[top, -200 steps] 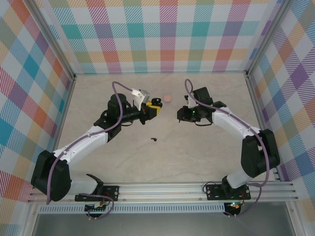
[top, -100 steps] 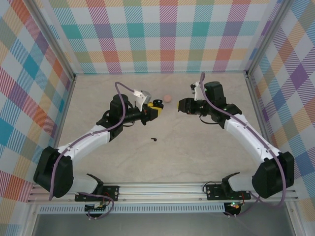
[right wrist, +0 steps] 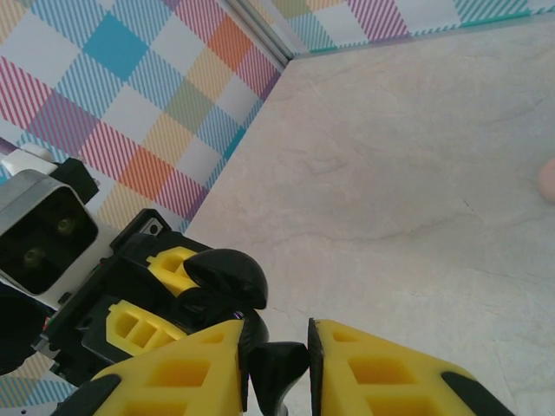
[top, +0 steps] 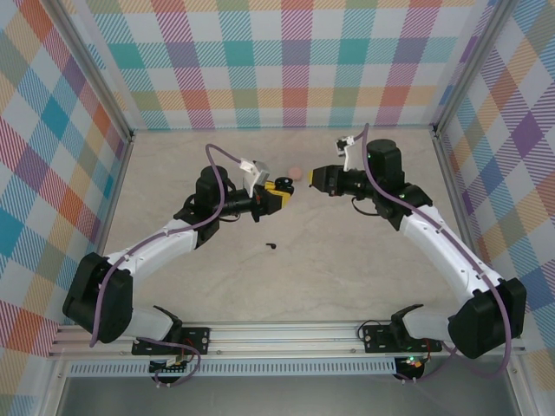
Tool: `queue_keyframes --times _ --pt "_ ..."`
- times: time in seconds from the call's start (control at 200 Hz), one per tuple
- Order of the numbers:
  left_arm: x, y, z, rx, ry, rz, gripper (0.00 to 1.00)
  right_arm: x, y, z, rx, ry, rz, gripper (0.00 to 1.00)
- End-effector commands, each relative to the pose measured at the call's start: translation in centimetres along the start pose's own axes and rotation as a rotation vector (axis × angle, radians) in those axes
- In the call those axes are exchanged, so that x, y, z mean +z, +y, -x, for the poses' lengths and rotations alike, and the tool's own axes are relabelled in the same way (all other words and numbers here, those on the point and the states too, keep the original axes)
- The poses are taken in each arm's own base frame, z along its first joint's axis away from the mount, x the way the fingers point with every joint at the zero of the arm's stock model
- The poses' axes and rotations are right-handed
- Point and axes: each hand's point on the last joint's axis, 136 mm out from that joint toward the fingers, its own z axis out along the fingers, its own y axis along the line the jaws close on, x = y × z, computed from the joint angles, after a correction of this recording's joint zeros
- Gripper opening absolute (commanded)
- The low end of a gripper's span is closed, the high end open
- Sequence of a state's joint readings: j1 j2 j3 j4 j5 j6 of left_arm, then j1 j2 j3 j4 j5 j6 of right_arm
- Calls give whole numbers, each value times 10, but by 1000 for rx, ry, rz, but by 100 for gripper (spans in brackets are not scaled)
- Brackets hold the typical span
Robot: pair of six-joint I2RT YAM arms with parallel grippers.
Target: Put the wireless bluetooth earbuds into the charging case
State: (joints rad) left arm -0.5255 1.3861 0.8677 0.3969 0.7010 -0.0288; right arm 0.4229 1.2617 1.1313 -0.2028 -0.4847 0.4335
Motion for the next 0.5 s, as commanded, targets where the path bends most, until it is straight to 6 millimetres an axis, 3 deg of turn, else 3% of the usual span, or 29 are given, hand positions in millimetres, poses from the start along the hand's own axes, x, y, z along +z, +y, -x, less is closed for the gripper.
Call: queue_keyframes --times 0.0,0.5 --pt "4 -13 1 54 -15 -61 13 -6 31 21 -76 -51 77 27" --pt "7 -19 9 87 -34 -83 13 2 54 18 -113 -41 130 27"
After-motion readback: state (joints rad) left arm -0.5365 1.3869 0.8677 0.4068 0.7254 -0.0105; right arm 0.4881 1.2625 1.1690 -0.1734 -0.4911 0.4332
